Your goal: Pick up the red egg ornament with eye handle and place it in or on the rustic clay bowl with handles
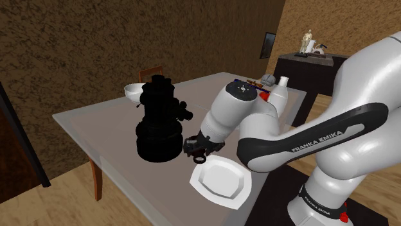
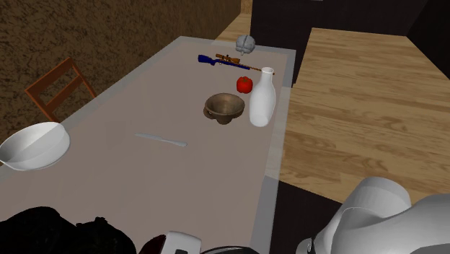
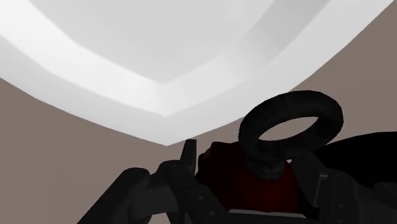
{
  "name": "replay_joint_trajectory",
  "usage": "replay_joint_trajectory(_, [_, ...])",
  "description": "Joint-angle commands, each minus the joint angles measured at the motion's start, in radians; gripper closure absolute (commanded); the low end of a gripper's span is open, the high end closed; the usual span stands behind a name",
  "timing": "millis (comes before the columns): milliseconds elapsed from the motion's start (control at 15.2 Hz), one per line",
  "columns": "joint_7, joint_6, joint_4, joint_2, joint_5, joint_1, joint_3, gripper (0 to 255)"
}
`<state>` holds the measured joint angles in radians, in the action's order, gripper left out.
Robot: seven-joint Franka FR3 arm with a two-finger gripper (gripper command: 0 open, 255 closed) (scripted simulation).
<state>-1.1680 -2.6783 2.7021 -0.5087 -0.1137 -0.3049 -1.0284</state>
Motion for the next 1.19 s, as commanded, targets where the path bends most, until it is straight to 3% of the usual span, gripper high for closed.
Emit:
replay_joint_trajectory(0, [0.016,0.027,-0.009,-0.016,-0.010,0.023,0.029,255])
replay_joint_trajectory(528, [0.075,0.154,-0.057,-0.086,-0.039,0.098,0.133,255])
replay_joint_trajectory(1122, [0.124,0.289,-0.127,-0.147,-0.049,0.139,0.216,255])
